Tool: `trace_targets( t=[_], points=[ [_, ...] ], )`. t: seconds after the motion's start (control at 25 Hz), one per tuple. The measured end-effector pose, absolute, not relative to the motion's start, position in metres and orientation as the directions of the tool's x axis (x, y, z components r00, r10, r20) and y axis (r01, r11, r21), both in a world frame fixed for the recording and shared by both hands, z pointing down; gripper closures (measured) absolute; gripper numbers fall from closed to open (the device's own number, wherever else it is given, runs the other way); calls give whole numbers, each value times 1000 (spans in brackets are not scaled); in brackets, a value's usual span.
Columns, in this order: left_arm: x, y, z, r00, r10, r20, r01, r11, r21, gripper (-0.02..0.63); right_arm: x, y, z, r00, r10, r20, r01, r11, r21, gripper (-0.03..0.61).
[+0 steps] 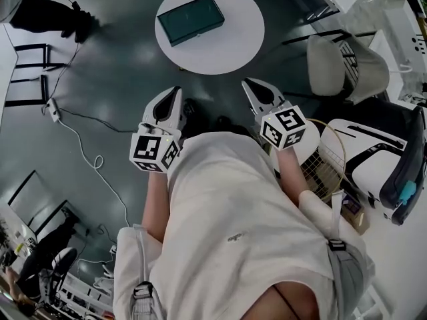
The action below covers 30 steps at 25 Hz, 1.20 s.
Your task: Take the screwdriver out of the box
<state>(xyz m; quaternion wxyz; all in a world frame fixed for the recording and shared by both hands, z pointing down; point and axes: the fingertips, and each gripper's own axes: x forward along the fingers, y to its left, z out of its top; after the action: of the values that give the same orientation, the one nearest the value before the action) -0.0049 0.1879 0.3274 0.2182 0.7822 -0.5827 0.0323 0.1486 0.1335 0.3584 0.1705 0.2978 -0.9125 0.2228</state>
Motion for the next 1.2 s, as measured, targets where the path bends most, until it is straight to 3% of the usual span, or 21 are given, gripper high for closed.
trace_targets(
  t=[0.52,1.2],
  points=[
    [-39,155,353,437,-835,334,-880,-322,348,604,113,132,380,-703,-480,525,-682,664,-307,572],
    [-19,77,350,353,-860,369,-913,-230,337,603,122,35,378,-761,-406,506,-607,721,-333,572]
  ],
)
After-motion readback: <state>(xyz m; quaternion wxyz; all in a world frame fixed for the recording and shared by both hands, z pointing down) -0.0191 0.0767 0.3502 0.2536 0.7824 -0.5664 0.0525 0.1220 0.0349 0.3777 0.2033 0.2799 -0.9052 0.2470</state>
